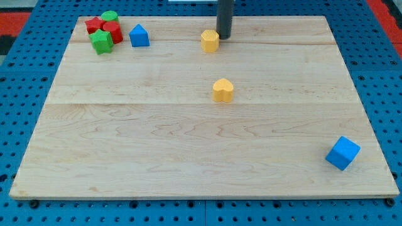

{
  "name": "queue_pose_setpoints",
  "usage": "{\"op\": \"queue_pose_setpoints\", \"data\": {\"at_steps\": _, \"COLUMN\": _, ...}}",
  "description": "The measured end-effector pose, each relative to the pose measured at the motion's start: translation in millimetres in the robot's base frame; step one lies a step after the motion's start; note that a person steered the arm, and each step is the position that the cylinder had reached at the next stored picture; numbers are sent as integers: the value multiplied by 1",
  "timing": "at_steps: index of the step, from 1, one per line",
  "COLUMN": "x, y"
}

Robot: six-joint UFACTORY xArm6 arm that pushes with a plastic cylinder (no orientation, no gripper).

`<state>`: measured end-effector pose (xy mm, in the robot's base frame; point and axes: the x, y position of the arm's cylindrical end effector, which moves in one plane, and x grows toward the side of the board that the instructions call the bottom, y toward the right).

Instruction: Push the blue triangle into the yellow heart

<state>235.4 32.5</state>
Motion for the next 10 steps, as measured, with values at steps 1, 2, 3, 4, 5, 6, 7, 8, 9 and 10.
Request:
{"op": "queue_pose_setpoints", "data": {"at_steps": 1, "x": -36, "y": -39}}
{"op": "queue_pose_setpoints", "data": {"at_steps": 2, "x": -35, "y": -121}}
{"op": "queue_pose_setpoints", "data": {"at_steps": 3, "x": -11, "y": -181}}
{"op": "queue_pose_setpoints", "data": {"at_steps": 4, "x": 36, "y": -178}}
{"op": "queue_pose_setpoints", "data": {"at_steps": 5, "x": 71, "y": -160}}
{"op": "queue_pose_setpoints", "data": {"at_steps": 6, "x": 76, "y": -149}}
{"op": "queue_pose_setpoints", "data": {"at_steps": 7, "x": 68, "y": -135}}
{"op": "queue_pose_setpoints", "data": {"at_steps": 8, "x": 59, "y": -101}}
{"op": "queue_pose_setpoints", "data": {"at_steps": 9, "x": 74, "y": -65}}
{"op": "queue_pose_setpoints", "data": {"at_steps": 10, "x": 108, "y": -43}}
